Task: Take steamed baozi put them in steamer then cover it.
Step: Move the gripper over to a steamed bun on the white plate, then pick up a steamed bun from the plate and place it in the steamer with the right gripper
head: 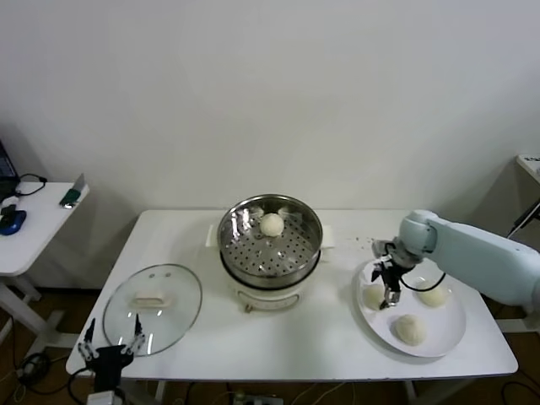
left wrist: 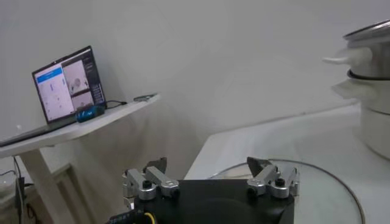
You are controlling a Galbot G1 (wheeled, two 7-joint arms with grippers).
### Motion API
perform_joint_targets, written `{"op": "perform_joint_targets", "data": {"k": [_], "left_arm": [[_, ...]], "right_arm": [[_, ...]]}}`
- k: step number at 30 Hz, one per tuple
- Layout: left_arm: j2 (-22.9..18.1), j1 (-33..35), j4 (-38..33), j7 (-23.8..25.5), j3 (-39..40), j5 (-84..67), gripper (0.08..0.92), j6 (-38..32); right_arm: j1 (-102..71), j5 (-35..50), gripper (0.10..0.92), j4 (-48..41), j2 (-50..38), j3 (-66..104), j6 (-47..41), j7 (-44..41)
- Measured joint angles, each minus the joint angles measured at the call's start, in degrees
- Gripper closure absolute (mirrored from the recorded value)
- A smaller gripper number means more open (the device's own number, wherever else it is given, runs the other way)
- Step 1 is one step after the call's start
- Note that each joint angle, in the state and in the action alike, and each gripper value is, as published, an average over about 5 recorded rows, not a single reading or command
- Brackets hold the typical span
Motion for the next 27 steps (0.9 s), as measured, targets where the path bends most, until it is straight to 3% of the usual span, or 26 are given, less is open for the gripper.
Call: {"op": "perform_joint_targets", "data": {"k": [5,17,27], "left_arm": [[0.0,-0.1,0.2,-0.2,0.0,-0.1,0.177,0.1],[0.0,0.0,0.2,-0.5,0.0,-0.2,0.177,0.3],[-0.1,0.2,-0.5,-0.8,0.7,-0.2,0.177,0.6]], "right_arm": [[-0.5,-0.4,0.29,-0.4,0.3,0.3,0.1,0.0],[1.2,0.3,0.313,-0.2,0.0,-0.2,0.8,-0.1],[15.2,7.7,0.313,-1.6,2.4,-8.0,2.4,-1.1]]}}
